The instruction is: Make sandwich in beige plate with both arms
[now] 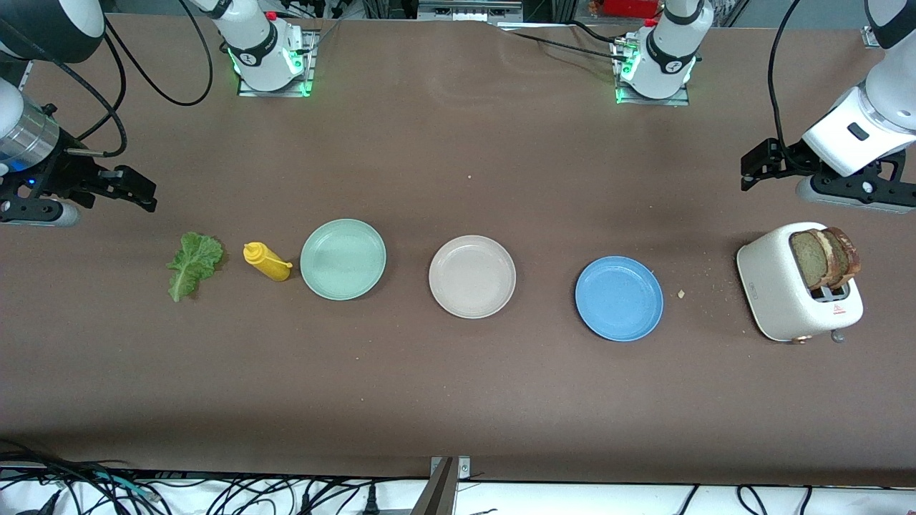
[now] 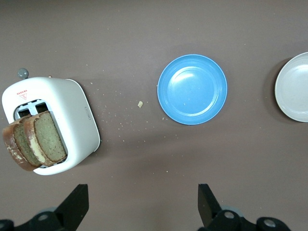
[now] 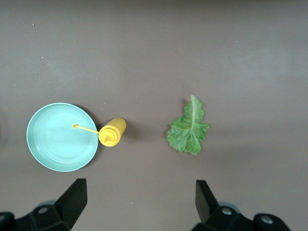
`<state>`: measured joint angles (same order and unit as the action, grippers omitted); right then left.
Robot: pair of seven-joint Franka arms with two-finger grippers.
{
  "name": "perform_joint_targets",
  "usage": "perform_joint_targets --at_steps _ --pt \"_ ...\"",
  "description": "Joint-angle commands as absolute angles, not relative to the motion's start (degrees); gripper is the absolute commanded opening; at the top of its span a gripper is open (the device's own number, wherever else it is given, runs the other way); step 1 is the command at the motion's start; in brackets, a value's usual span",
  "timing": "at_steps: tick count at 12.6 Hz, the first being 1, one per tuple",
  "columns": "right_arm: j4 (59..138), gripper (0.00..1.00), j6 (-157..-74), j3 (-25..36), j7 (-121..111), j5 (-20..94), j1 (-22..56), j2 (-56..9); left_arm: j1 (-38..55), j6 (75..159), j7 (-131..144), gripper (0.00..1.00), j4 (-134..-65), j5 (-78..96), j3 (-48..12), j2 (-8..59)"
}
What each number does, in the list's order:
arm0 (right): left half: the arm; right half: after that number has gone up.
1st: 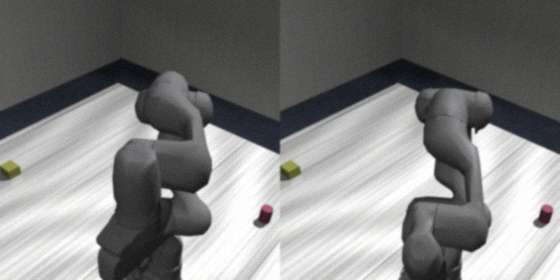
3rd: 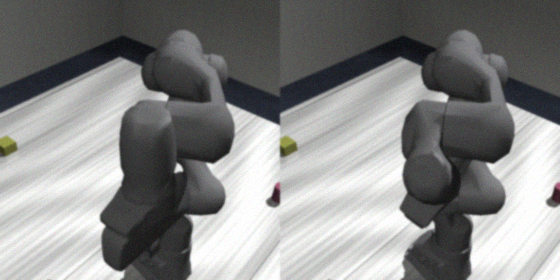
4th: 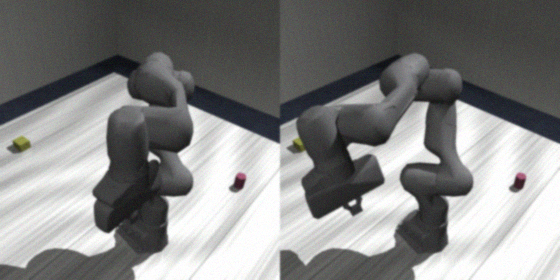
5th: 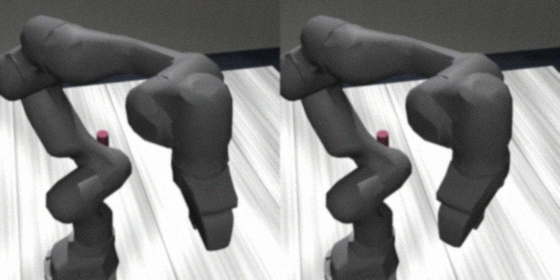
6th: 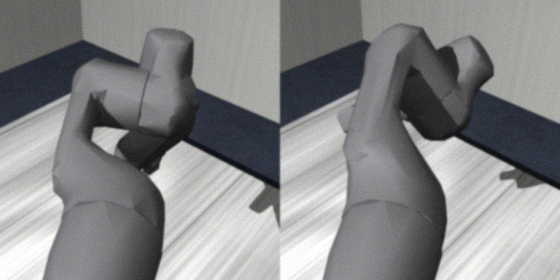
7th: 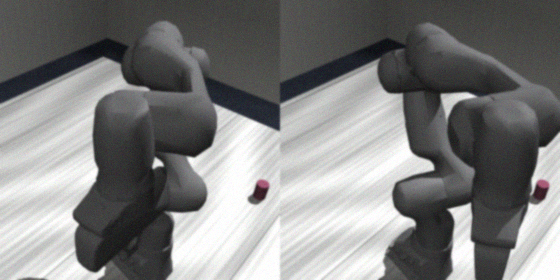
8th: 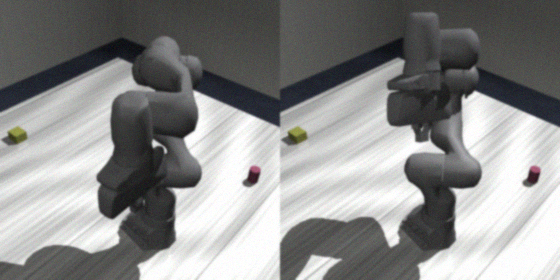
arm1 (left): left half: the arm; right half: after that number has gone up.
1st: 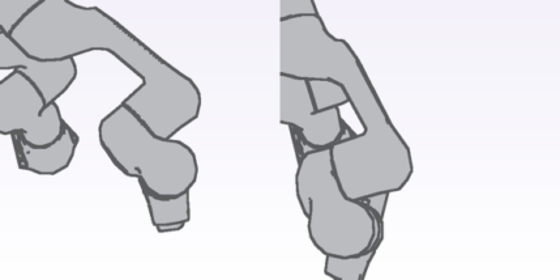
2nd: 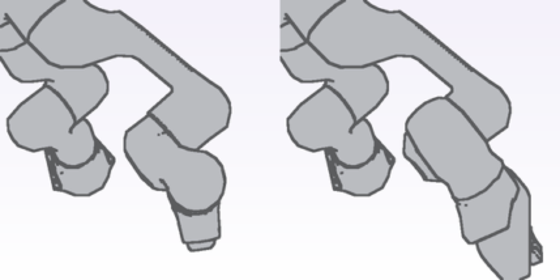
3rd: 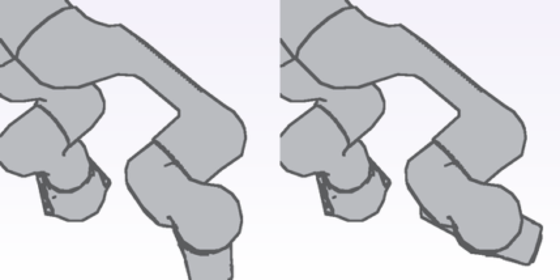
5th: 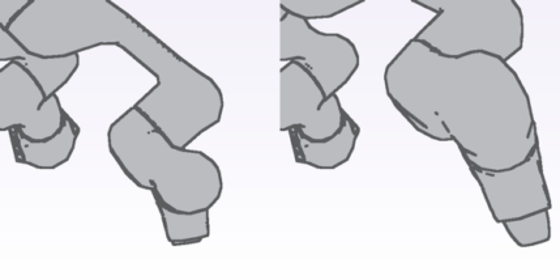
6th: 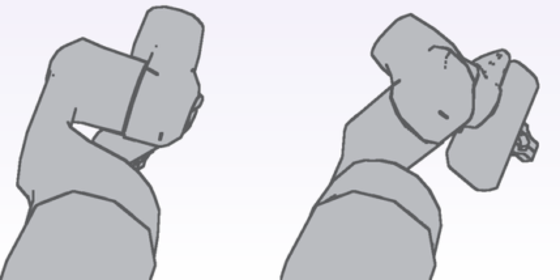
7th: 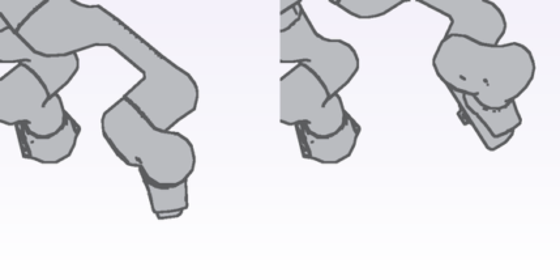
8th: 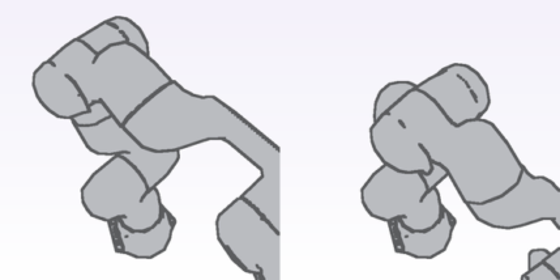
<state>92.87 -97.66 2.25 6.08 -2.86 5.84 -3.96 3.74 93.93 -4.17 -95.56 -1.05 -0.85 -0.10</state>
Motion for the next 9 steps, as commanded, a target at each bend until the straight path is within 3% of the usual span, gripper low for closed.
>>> perform_joint_targets --at_steps 1,9 --pt "93.34 1.00 -98.26 2.29 6.94 -3.43 6.15 -3.52 4.31 93.96 -4.66 1.00 -96.06 -1.49 -0.26 -0.62" --pt "93.43 1.00 -98.17 2.29 6.94 -3.43 6.15 -3.52 3.87 93.60 -4.75 1.00 -96.24 -1.49 -0.18 -0.62"
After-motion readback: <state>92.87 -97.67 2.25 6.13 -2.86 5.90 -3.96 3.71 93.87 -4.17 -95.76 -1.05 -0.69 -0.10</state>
